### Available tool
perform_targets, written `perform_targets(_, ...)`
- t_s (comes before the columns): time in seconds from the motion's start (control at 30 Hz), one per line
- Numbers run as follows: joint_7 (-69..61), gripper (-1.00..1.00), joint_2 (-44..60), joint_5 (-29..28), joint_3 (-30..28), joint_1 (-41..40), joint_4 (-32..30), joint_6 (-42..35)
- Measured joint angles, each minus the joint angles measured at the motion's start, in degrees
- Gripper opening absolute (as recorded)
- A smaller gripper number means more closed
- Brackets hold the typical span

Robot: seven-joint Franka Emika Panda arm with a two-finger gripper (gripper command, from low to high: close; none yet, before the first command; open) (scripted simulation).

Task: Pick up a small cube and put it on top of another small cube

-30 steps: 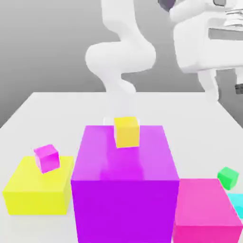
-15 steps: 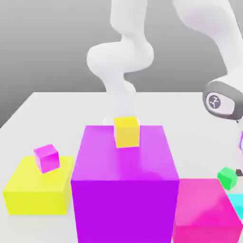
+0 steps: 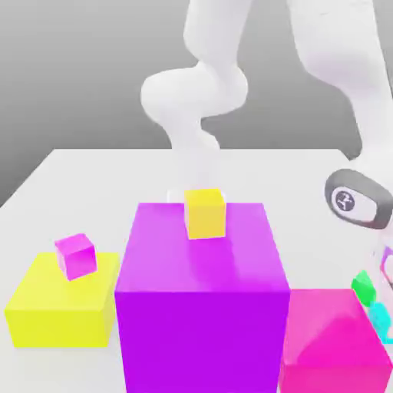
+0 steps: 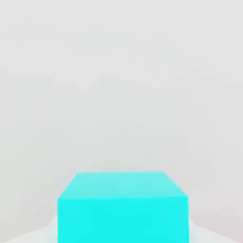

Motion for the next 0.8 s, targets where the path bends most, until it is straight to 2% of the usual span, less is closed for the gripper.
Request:
perform_targets(0.17, 5.18, -1.00, -10.37, 6.23, -2.59, -3.59, -1.82, -8.45)
perform_targets(0.3, 12.27, -1.00, -18.67, 8.13, -5.20, -8.13, -3.21, -15.35)
perform_targets(0.8, 46.52, -1.00, -48.83, 4.21, -8.89, -25.80, -8.93, -39.59)
